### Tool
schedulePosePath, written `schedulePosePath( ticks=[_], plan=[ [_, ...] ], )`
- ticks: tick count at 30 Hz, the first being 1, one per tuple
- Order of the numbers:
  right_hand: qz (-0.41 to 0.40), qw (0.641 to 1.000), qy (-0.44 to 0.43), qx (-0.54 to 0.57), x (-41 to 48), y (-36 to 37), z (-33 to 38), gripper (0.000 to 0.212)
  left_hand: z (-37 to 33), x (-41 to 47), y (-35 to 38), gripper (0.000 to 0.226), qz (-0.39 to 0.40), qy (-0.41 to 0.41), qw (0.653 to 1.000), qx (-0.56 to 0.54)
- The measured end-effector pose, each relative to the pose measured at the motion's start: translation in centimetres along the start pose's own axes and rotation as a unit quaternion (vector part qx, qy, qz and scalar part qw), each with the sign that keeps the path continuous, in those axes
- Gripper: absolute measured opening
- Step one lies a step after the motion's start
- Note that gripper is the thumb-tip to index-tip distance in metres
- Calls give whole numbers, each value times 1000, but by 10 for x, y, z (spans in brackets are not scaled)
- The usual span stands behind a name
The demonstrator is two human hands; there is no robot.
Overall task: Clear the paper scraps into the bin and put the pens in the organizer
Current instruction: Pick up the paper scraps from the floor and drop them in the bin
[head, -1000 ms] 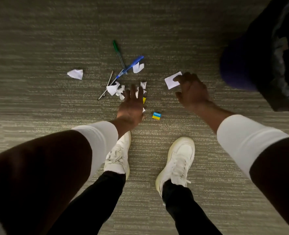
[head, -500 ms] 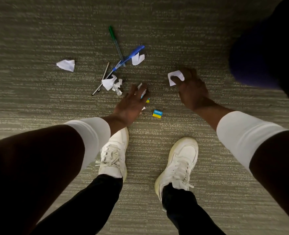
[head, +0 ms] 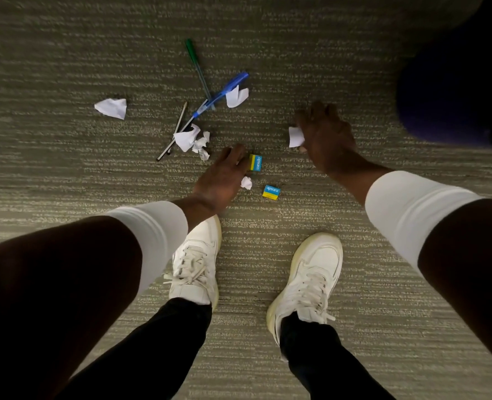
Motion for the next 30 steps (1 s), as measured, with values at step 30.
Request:
schedulePosePath(
  ticks=[30],
  plan=[
    [-277,877,201,338,-172,-126,-23,14,-136,-23,-232,11,-155,-115,908,-373]
  ],
)
Point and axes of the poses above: each hand's wrist, its own x-axis towards the middle knuckle, its own y-axis out of the palm, z = x × y, the point moved 8 cm from there along x, towards the middle knuckle, and after that the axes turned 14 degrees about -y, right-handed, at the moved point
